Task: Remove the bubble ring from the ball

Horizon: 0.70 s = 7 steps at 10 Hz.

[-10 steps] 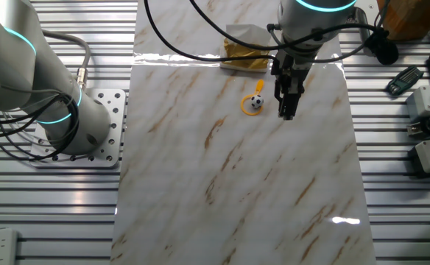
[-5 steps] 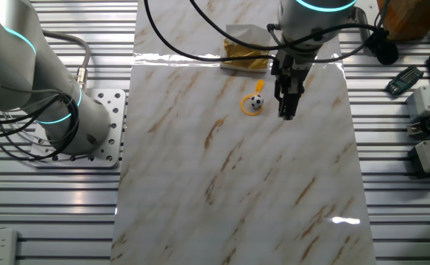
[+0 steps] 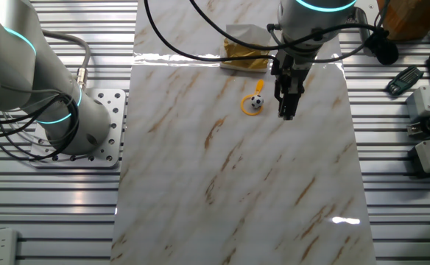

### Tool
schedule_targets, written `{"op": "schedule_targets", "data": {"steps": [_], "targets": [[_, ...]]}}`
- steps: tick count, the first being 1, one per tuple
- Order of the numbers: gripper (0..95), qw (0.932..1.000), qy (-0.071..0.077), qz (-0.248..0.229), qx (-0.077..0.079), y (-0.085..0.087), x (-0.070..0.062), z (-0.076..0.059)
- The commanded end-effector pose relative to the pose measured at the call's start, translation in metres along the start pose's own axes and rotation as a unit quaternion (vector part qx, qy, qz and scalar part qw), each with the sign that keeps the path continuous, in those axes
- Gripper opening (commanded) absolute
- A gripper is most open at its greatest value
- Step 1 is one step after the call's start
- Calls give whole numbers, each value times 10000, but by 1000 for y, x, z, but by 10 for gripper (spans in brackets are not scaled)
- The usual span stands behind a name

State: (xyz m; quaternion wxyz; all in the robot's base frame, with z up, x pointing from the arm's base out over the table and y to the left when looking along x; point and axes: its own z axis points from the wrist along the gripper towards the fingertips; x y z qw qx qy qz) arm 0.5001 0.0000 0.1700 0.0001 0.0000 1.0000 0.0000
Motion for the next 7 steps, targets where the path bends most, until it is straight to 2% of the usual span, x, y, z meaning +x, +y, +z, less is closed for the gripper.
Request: {"op": "schedule_targets", "data": {"steps": [1, 2, 7], "targets": [[0, 10000, 1, 0, 0, 0, 0, 0], [0, 9999, -130, 31, -54, 0, 0, 0], [0, 9999, -130, 36, -30, 0, 0, 0]]}}
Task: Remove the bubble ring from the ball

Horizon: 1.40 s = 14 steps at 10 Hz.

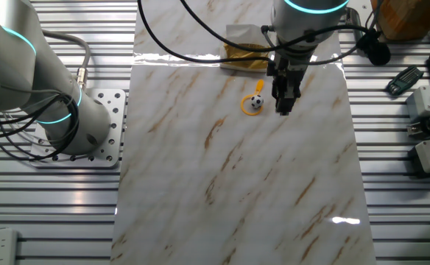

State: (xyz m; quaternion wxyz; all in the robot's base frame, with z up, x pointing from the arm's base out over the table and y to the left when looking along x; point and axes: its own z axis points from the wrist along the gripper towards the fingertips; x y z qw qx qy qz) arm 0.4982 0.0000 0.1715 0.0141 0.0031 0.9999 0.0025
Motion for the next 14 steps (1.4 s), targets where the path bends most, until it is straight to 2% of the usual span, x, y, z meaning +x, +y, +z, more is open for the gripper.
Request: {"op": "schedule_targets", "data": {"steps": [1, 9, 14], "targets": [[0, 10000, 6, 5, -2, 0, -2, 1], [0, 10000, -1, 18, -16, 0, -2, 1], [0, 9999, -81, 97, -55, 0, -1, 0]]}}
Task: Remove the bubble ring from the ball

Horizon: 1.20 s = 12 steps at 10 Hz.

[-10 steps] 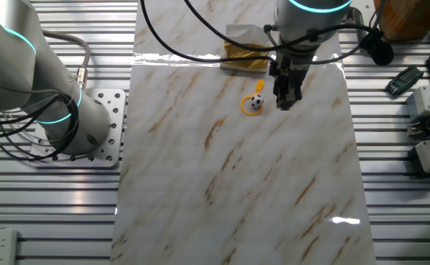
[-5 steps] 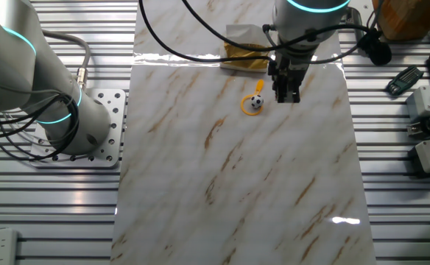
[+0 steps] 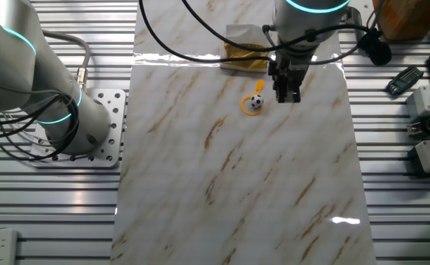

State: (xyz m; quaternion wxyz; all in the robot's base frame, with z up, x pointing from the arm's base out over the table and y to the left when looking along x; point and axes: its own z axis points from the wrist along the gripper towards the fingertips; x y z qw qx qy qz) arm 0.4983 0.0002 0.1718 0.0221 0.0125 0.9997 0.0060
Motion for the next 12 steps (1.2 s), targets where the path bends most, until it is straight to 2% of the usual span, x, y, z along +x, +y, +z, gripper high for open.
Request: {"op": "schedule_targets", "data": {"steps": [1, 4, 6, 7, 8, 9, 11, 12], "targets": [[0, 10000, 5, 8, -21, 0, -1, 0], [0, 9999, 59, -80, -40, 1, -1, -1], [0, 9996, 48, -181, -214, 0, -1, 0], [0, 9972, 24, -699, -248, 2, -1, 0], [0, 9950, 6, -980, -196, 17, 0, -2], [0, 9938, 60, -1102, -164, 44, 2, -5], [0, 9877, 35, -1548, -196, 83, 9, -12], [0, 9754, -49, -2179, -343, 108, 16, -15]]}}
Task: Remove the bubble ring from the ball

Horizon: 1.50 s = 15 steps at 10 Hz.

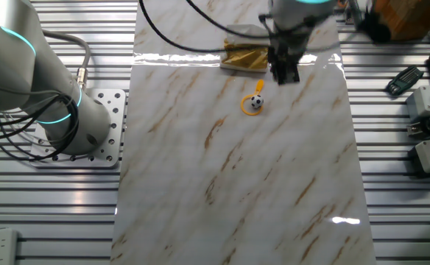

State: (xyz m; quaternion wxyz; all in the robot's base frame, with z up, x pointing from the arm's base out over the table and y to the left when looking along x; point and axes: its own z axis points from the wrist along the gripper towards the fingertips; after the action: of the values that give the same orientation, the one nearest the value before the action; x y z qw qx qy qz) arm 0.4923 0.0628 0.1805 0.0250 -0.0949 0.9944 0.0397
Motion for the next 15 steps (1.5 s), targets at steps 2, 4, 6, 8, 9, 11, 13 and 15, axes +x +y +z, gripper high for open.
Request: {"op": "schedule_targets", "data": {"steps": [2, 4, 6, 8, 9, 11, 13, 15], "targets": [[0, 9785, -154, -2053, -102, 65, 3, 5], [0, 9553, -186, -2943, -194, 61, 9, 14], [0, 9222, -12, -3861, -206, 57, 14, 23], [0, 8967, 58, -4424, -139, 49, 26, 43], [0, 8891, 95, -4575, -92, 47, 29, 48], [0, 8759, 174, -4821, 14, 45, 30, 56], [0, 8621, 174, -5064, 56, 45, 28, 64], [0, 8534, 159, -5209, 97, 45, 26, 76]]}}
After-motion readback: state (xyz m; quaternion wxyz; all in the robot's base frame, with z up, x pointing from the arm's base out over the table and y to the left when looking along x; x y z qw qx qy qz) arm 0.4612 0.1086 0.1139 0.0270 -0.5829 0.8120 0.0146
